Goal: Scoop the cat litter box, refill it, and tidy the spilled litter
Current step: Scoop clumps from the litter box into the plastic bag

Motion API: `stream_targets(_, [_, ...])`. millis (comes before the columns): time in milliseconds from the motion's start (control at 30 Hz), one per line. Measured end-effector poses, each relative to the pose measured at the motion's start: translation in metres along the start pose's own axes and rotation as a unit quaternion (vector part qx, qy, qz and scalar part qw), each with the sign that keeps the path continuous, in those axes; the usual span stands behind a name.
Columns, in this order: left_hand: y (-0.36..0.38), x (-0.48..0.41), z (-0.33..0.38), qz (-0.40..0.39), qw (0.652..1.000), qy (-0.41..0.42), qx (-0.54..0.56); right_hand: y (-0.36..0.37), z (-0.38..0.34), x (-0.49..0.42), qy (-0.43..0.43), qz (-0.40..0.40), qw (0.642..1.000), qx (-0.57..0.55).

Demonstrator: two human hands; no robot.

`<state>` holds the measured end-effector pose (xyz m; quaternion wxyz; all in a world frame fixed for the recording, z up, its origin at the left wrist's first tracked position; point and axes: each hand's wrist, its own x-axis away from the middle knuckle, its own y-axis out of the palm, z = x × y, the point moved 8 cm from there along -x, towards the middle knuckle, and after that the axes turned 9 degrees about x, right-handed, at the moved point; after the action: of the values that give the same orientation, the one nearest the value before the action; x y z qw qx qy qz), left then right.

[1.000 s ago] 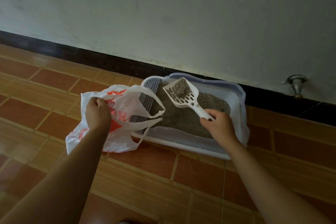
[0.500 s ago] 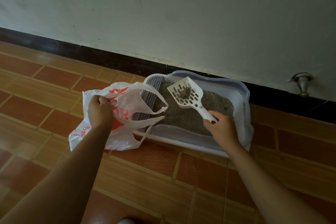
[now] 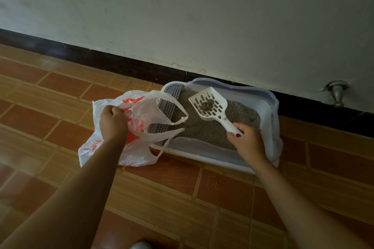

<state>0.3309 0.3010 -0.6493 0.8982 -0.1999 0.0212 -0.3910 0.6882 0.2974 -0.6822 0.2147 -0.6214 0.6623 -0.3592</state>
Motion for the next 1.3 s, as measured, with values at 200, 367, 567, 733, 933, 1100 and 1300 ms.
stream_targets(200, [0.000,-0.003,-0.003,-0.009,1.000,0.003,-0.005,-0.002,0.000,0.000,0.002,-0.006,1.000,0.015])
stream_targets(367, [0.000,-0.003,-0.002,-0.011,1.000,0.002,0.000,-0.008,-0.009,0.000,-0.010,-0.004,1.000,0.023])
stream_targets(567, [-0.002,-0.003,0.000,-0.007,1.000,0.001,0.014,-0.022,-0.038,-0.001,-0.046,-0.008,0.999,0.019])
stream_targets(733, [-0.005,-0.007,-0.002,-0.012,1.000,0.002,0.014,-0.036,-0.076,0.002,-0.099,-0.033,0.994,0.024])
stream_targets(933, [-0.008,-0.006,0.003,-0.017,1.000,-0.002,0.015,-0.030,-0.121,0.012,-0.166,-0.108,0.979,0.051])
stream_targets(1100, [-0.009,-0.017,-0.004,-0.024,0.999,0.000,0.039,-0.002,-0.126,0.016,-0.168,-0.160,0.971,0.062])
stream_targets(1300, [-0.015,-0.024,-0.013,-0.034,0.999,-0.006,0.037,0.024,-0.123,0.015,-0.154,-0.194,0.964,0.094])
